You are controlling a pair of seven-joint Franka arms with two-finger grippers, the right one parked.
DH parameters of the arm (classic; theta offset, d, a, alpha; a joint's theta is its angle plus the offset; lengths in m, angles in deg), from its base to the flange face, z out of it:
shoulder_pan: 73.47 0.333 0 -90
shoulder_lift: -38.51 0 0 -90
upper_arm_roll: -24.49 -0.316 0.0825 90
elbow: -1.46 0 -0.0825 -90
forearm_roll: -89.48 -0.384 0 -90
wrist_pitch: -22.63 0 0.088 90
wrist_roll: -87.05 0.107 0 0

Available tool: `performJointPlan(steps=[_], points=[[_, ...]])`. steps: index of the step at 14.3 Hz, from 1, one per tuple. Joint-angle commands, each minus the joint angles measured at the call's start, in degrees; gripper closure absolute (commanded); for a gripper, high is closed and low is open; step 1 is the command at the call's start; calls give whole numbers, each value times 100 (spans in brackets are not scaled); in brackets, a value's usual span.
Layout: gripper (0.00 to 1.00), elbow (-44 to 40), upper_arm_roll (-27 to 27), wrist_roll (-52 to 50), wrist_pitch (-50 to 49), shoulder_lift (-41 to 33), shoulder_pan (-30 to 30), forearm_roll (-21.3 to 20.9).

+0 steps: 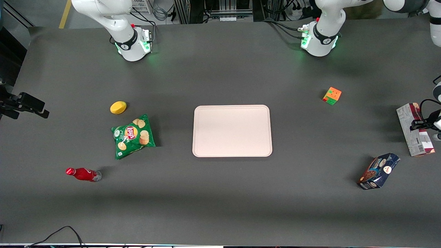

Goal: Place red cookie box on tray
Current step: 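Close the left gripper on the red plaid cookie box and lift it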

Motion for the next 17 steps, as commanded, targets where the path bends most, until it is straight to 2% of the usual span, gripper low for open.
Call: performJointPlan(steps=[1, 6, 9, 13, 17], points=[[83, -507, -20, -74, -804, -46, -38, 135], [82, -1659, -91, -102, -2211, -336, -30, 13], [81, -2580, -152, -111, -3247, -477, -12, -391], [80, -3847, -345, -154, -4680, -486, -21, -690], [80, -4043, -284, -181, -4885, -591, -56, -770]])
